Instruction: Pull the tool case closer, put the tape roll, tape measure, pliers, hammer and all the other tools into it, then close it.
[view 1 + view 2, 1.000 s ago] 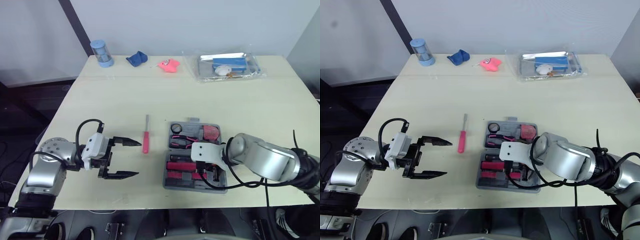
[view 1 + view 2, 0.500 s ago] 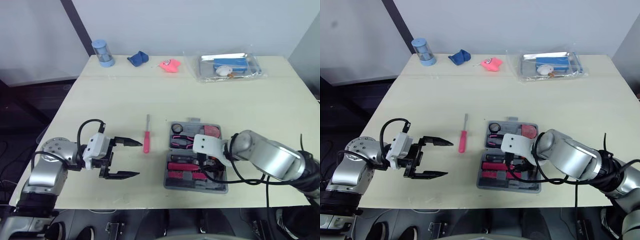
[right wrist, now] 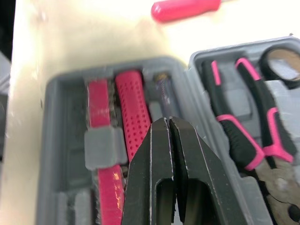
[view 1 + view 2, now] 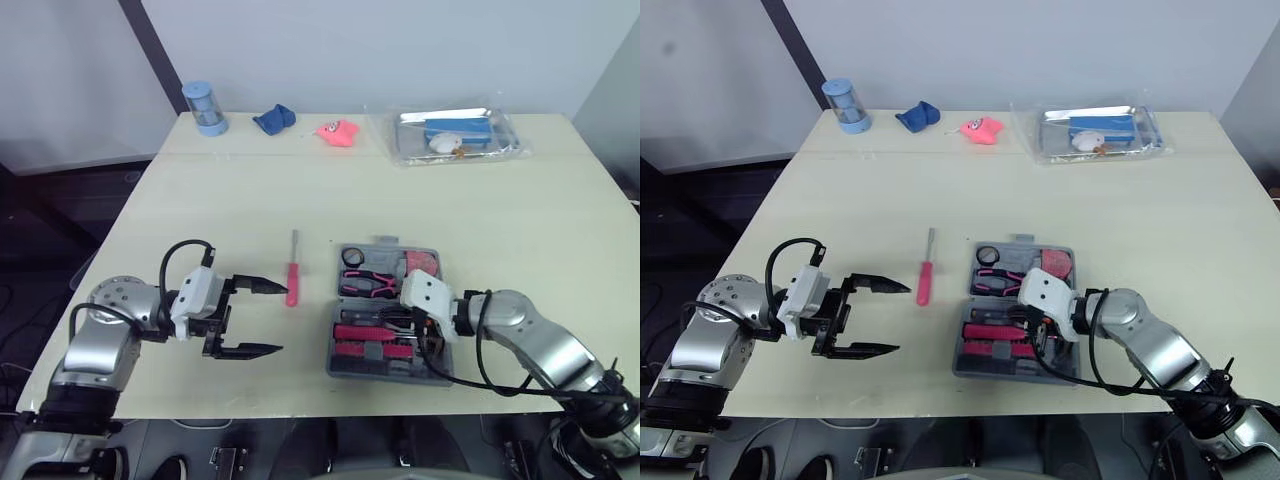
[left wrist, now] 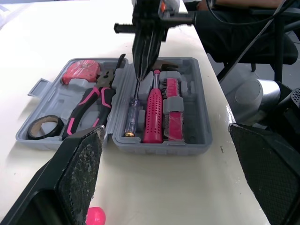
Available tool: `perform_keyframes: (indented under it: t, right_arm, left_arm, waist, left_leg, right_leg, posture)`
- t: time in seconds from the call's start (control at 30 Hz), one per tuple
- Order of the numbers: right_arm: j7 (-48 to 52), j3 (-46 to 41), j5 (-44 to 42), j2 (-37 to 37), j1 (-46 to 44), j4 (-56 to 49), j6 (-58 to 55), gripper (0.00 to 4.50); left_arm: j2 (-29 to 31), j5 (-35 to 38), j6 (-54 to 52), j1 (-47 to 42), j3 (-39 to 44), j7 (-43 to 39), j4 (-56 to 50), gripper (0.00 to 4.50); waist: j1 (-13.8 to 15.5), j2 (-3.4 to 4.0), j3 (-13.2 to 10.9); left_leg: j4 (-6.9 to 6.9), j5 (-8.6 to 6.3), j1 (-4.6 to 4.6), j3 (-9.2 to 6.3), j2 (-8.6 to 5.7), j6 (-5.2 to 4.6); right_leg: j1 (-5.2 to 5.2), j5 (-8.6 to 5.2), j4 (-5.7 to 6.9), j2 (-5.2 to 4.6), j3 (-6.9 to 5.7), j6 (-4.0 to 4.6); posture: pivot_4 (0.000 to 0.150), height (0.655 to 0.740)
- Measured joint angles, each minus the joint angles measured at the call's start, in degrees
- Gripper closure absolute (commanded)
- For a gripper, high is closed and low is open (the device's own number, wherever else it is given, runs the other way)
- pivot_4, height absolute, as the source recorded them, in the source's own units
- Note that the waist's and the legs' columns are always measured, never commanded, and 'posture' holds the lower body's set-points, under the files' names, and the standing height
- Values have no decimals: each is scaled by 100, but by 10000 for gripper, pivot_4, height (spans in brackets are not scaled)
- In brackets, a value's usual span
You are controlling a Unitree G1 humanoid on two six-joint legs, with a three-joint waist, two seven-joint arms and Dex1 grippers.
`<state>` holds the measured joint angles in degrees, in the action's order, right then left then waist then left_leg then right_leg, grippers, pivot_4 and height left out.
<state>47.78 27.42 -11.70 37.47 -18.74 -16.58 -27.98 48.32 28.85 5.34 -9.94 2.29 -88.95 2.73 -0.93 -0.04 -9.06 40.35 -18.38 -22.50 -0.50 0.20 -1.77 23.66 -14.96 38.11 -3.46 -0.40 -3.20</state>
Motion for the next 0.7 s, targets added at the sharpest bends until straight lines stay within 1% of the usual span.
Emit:
perform_keyframes:
  t: [0.13, 0.3, 0.47, 0.53, 0.63, 0.7]
  right_arm:
    - [150, 158, 220, -80, 3, 210, 173, 44211]
    - [318, 334, 691, -70, -25, 393, 433, 44211]
    - [315, 310, 823, -91, -1, 389, 499, 44211]
    - [185, 11, 686, -298, 218, 383, 440, 44211]
    - [58, -395, 447, -422, 439, 277, 425, 44211]
    - [-109, -1175, 58, -475, 875, -112, 472, 44211]
  left_arm:
    - [0, 2, -2, 0, 0, 0, 0, 0]
    - [1, 1, -20, 0, -1, 3, -32, 0]
    - [1, 1, -43, 2, -1, 9, -113, 0]
    - [0, 13, -94, 73, 8, 49, -212, 0]
    - [-31, 66, -190, 167, 43, 137, -261, 0]
    - [-105, 227, -418, 331, 207, 396, -449, 0]
  waist:
    - [7, 0, 0]
    - [11, -2, 2]
    - [22, -9, 6]
    - [23, -10, 7]
    - [19, -8, 5]
    - [37, -9, 6]
  left_leg:
    - [0, 0, 0, 0, 0, 0]
    - [0, 0, 6, 0, 0, 0]
    - [0, 0, 13, 0, 0, 0]
    - [0, 0, 13, -1, 0, 0]
    - [0, 0, 11, 1, 1, 0]
    - [0, 0, 9, -3, 1, 0]
  right_leg:
    - [0, 0, 0, 0, 0, 0]
    - [-5, 0, 0, 0, 1, 0]
    - [-15, 0, 0, 0, 1, 0]
    - [-14, 0, 0, 0, 1, 0]
    - [-13, 0, 0, 0, 4, 0]
    - [-13, 0, -3, -2, 2, 0]
  posture:
    - [1500, 7400]
    - [1500, 7400]
    - [1500, 7400]
    - [1500, 7400]
    - [1500, 7400]
    - [1500, 7400]
